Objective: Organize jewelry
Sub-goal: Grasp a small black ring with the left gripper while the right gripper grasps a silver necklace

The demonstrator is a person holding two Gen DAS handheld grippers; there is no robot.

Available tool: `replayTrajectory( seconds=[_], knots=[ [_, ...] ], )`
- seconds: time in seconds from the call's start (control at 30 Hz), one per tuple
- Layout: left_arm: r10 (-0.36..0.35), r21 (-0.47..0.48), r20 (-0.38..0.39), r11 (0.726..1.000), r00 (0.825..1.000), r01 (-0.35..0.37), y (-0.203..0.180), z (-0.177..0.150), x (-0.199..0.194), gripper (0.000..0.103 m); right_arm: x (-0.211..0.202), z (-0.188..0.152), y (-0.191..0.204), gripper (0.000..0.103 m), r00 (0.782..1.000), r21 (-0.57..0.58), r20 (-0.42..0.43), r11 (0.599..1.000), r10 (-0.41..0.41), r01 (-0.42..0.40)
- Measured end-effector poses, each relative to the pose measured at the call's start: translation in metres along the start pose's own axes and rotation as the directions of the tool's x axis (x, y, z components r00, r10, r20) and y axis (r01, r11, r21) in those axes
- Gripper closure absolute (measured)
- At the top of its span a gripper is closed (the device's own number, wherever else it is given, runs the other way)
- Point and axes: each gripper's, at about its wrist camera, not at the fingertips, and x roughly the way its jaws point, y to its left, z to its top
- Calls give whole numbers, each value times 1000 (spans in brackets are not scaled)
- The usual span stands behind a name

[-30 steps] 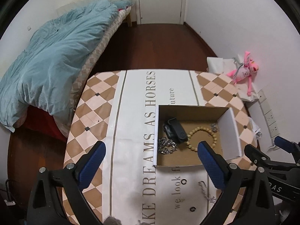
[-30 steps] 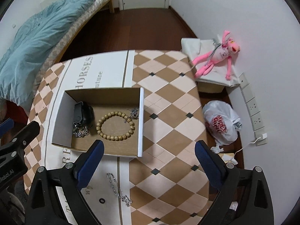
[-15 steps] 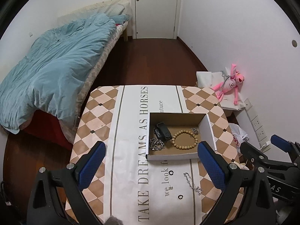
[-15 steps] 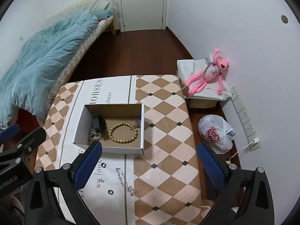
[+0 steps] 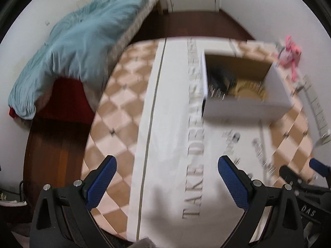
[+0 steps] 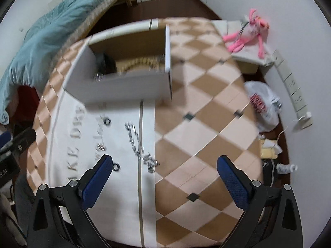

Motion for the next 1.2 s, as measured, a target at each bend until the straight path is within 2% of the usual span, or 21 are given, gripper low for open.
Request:
replayTrajectory(
  seconds=[0.03,0.1,0.2,0.23,0.33,0.37,0.4,0.53,0.73,0.8,1.0,1.1,1.17,1.2],
  knots=[
    [6,3,-19,1000,1000,-6,-1,-5,7,3,6,-3,1,9,1000,-3,-3,1000,6,-6],
    [12,8,-39,1000,999,-12,-3,-13,14,3,18,-6,3,25,1000,-9,-7,1000,3,-3],
    [22,19,-52,1000,998,-21,-5,-20,20,3,32,-11,4,33,1000,-21,-14,1000,-2,2],
    [21,21,-54,1000,998,-20,-6,-22,21,3,31,-12,6,35,1000,-36,11,999,-8,9],
    [16,32,-62,999,998,-14,-11,-24,22,3,31,-16,12,63,998,-77,44,996,-49,53],
    [12,34,-64,999,998,-10,-14,-24,22,3,31,-17,12,85,998,-81,50,996,-41,45],
    [4,35,-67,999,998,-1,-17,-25,22,3,31,-17,10,99,999,-79,42,997,-20,23],
    [-44,45,-70,998,997,47,-32,-28,21,3,26,-20,-3,100,999,-49,43,999,-22,24],
    [-146,91,-80,984,986,153,-68,-32,21,4,8,-27,-52,101,998,79,50,997,-30,26],
    [-166,119,-83,977,983,175,-83,-33,23,8,6,-28,-63,101,998,107,51,994,-37,32],
    [-195,162,-118,964,974,212,-111,-35,34,36,5,-30,-81,101,998,155,43,987,-50,43],
    [-199,177,-121,960,973,218,-118,-38,35,55,4,-32,-82,100,998,164,43,986,-50,42],
    [-220,178,-119,955,968,239,-120,-38,36,73,4,-32,-83,100,998,167,43,985,-48,40],
    [-223,180,-116,954,968,241,-121,-38,36,76,3,-32,-82,100,998,167,44,985,-49,41]
  ],
)
